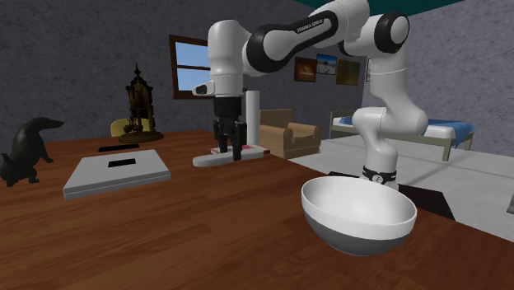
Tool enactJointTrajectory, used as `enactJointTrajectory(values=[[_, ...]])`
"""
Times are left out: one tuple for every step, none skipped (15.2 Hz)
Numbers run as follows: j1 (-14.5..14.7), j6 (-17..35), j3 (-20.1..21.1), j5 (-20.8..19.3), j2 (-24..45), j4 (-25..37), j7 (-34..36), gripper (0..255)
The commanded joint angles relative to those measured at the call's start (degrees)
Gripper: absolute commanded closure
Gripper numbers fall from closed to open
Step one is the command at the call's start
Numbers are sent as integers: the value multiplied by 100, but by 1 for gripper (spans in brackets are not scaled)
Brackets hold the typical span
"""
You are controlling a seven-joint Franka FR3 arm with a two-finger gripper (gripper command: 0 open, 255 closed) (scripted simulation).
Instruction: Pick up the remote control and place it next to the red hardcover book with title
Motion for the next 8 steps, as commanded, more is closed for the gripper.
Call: enactJointTrajectory(values=[[-135, 20, -87, -14, -100, -123, -233, 255], [-211, 25, -132, -11, -118, -152, -356, 255], [-289, 28, -176, -6, -131, -173, -481, 255], [-368, 29, -220, 0, -139, -187, -607, 255], [-448, 28, -265, 9, -142, -194, -734, 255], [-529, 24, -309, 19, -139, -195, -862, 255], [-611, 18, -353, 32, -131, -188, -992, 255], [-695, 10, -396, 46, -118, -174, -1122, 255]])
